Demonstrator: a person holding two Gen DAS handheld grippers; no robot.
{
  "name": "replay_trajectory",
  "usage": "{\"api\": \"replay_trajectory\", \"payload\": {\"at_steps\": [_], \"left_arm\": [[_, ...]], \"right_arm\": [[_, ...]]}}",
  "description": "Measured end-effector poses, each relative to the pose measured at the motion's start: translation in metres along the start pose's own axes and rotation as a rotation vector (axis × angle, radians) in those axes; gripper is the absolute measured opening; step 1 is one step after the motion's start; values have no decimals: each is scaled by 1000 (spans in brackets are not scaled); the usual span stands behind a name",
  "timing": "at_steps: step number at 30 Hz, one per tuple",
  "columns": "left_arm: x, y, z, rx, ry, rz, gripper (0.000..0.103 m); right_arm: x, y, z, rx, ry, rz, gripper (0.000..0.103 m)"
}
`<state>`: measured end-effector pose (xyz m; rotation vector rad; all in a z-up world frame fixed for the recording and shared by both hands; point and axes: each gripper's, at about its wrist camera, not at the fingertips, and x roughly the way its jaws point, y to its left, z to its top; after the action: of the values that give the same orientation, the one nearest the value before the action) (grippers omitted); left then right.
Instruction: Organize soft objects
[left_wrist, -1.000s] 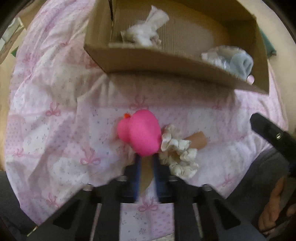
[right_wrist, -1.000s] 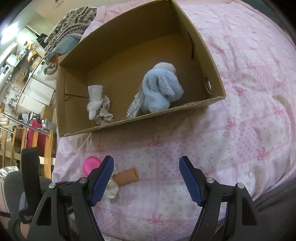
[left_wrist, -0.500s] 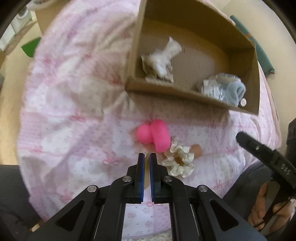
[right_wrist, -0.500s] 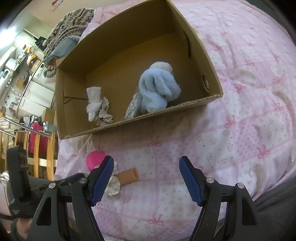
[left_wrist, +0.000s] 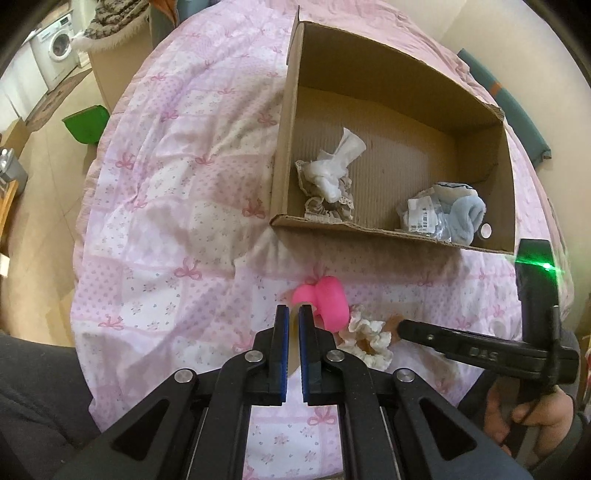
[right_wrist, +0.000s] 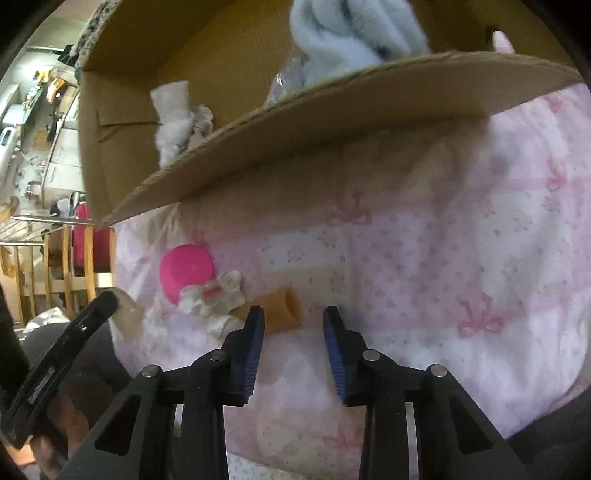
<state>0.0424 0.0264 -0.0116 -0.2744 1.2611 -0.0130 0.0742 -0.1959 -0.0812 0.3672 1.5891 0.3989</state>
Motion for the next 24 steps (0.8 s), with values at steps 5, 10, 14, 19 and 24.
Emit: {"api": "replay_trajectory", "payload": {"at_steps": [5,10,14,19,24], "left_arm": [[2,0,0,2,2,5,5],[5,2,1,-14,11,-3,5],[2,6,2,-26,0,10,5],[-1,10,0,-34,-9,21,5],[-8,6,0,-22,-33,23,5]], "right_arm": [[8,9,2,-23,-1,6,22],[11,9,0,-55,11,-8,4],[-7,12,-4,-70,-55,-4,4],[-40,19,-12,-91,-153,8,4],[-71,27,-18,-126,-224,25,4]]}}
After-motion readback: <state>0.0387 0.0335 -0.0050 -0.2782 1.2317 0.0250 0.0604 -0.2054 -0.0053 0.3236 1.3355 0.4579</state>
